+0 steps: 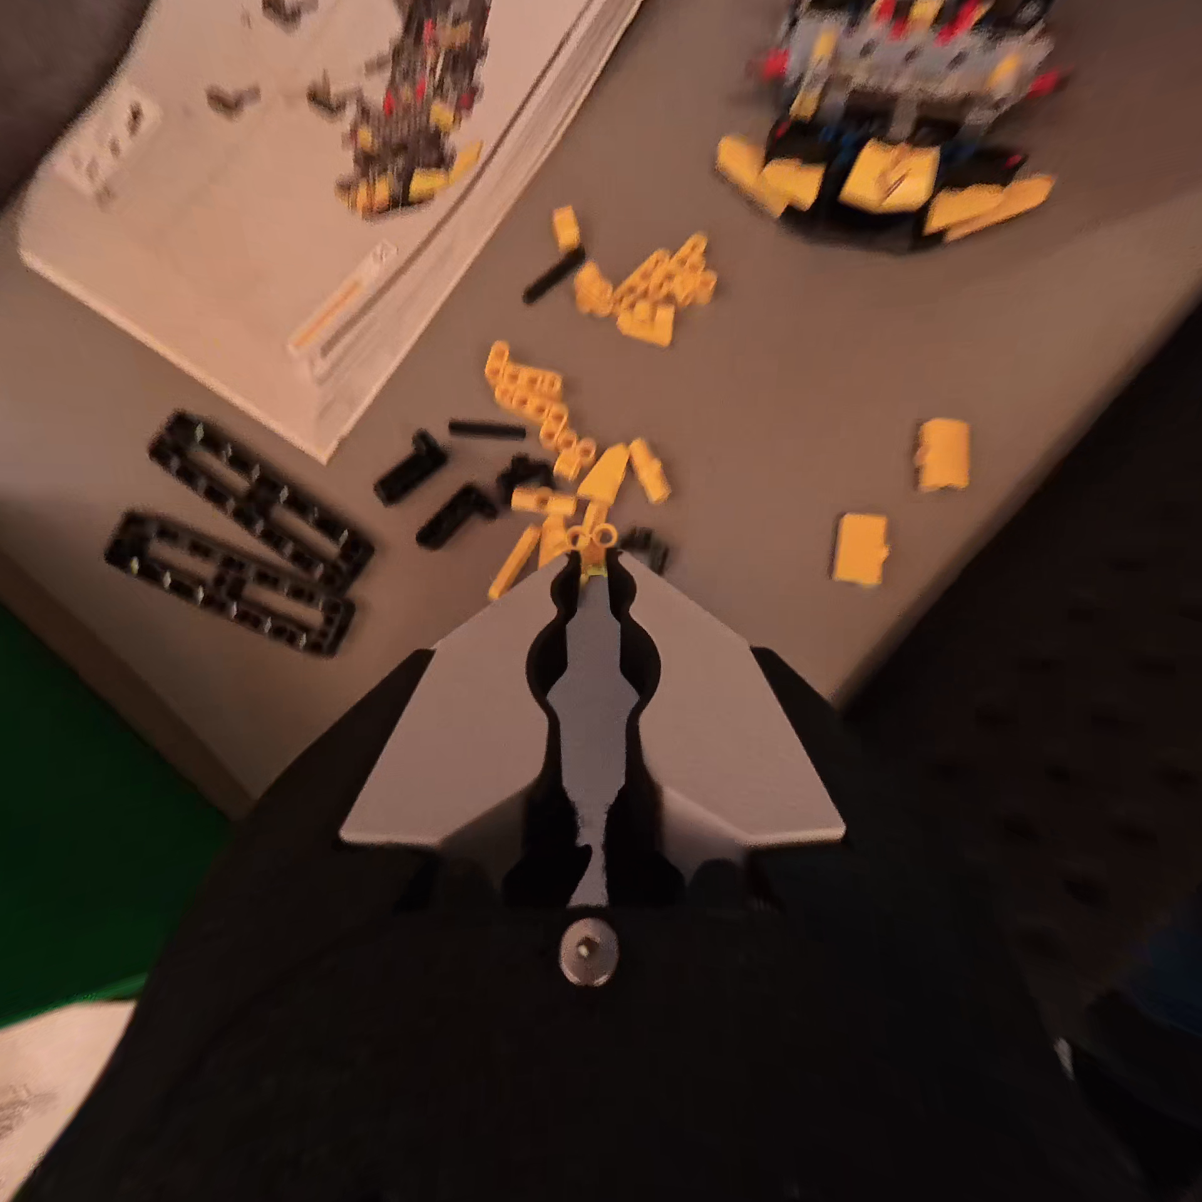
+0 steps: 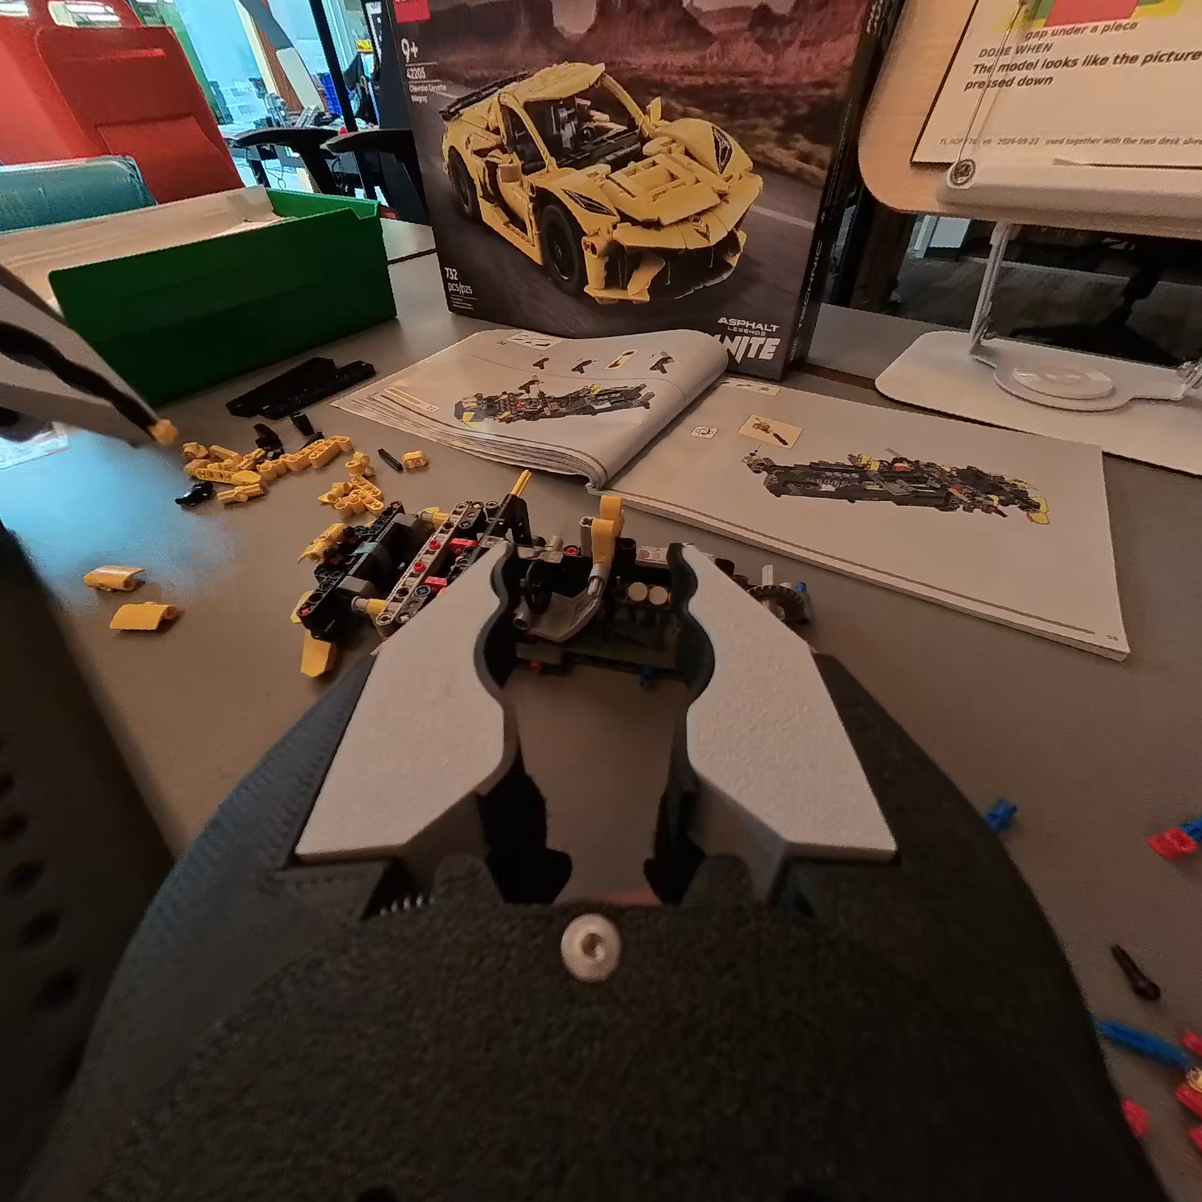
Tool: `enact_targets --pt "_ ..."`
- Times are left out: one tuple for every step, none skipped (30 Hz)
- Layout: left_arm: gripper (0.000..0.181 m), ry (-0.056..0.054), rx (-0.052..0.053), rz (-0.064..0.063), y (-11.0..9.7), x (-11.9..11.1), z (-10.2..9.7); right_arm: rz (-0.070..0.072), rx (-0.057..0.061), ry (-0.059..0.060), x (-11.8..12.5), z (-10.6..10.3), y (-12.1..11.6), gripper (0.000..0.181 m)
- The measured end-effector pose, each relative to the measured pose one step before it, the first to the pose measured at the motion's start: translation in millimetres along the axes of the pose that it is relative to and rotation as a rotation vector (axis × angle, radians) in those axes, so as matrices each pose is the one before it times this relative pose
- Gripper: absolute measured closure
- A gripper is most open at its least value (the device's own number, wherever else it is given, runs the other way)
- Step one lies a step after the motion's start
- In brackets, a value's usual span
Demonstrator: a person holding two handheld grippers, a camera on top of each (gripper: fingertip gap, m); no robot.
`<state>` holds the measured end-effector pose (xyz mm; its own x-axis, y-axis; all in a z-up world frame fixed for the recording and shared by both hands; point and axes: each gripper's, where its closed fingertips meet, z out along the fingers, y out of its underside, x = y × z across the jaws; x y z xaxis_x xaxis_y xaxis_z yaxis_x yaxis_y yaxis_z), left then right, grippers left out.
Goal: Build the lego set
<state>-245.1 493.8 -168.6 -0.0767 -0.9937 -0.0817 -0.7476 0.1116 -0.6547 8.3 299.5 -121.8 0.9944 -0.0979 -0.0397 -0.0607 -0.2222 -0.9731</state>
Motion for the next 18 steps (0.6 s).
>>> enact_targets --pt "0.172 0.0176 0.034 0.021 -13.44 6.17 -2.83 -0.002 0.001 -0.0012 -0.43 0.01 -0.21 0.136" --pt "0.172 0.0281 0.0377 0.0211 -15.92 8.23 -1.28 -0.0035 0.0017 -0.0001 -0.27 -0.06 -0.39 0.136" --pt "0.172 0.0349 0.042 0.0212 -18.15 9.69 1.13 -0.0034 0.0024 0.0012 -0.17 -0.24 -0.53 0.136" --pt "0.172 0.0451 0.0469 0.0188 -20.2 11.3 4.4 -0.0025 0.0045 0.0017 0.14 -0.31 -0.99 0.136" --pt "0.172 0.0547 0.047 0.0169 -21.07 12.6 8.08 -0.0012 0.0061 0.0039 0.8 -0.48 -1.27 0.136" --pt "0.172 0.0585 0.0374 0.019 -19.58 12.36 11.62 -0.0007 0.0071 0.0064 1.44 -0.79 -1.44 0.137" --pt "0.172 0.0554 0.0234 0.0199 -17.25 10.49 14.52 0.0026 0.0082 0.0147 3.05 -1.38 -1.69 0.136" --pt "0.172 0.0445 0.0115 0.0177 -15.05 7.36 16.52 0.0067 0.013 0.017 3.87 -2.28 -2.46 0.137" --pt "0.172 0.0354 -0.0027 0.0178 -11.99 4.83 17.64 0.0112 0.016 0.017 4.27 -3.16 -2.83 0.137" --pt "0.172 0.0318 -0.011 0.0146 -9.75 4.35 18.25 0.017 0.0192 0.0259 6.02 -4.25 -3.07 0.138" --pt "0.172 0.0342 -0.0137 0.0086 -7.67 5.66 18.53 0.021 0.0213 0.0282 6.69 -4.92 -3.31 0.138" --pt "0.172 0.0399 -0.0166 0.0049 -5.69 7.9 18.99 0.0169 0.0188 0.0292 6.99 -5.14 -3.24 0.138" --pt "0.172 0.037 -0.0251 0.0093 -2.88 8.65 19.25 0.0031 0.015 0.0317 6.99 -5.41 -2.47 0.138" --pt "0.172 0.019 -0.0348 0.0208 -0.11 6.52 18.83 -0.0072 0.0126 0.0327 7.0 -5.35 -1.9 0.138" --pt "0.172 0.0029 -0.0403 0.0243 1.4 3.83 17.95 -0.0084 0.0137 0.029 6.72 -5.43 -2.3 0.139" --pt "0.172 -0.0071 -0.0465 0.0194 2.42 1.58 16.37 -0.0046 0.0178 0.0238 6.51 -4.96 -3.07 0.14" --pt "0.172 -0.0045 -0.035 0.0097 0.95 1.33 13.83 0.0021 0.0192 0.0219 6.71 -4.05 -3.44 0.142" --pt "0.172 0.0024 -0.0203 0.0006 -0.77 1.61 11.08 0.0115 0.0169 0.018 6.84 -2.73 -2.84 0.144"
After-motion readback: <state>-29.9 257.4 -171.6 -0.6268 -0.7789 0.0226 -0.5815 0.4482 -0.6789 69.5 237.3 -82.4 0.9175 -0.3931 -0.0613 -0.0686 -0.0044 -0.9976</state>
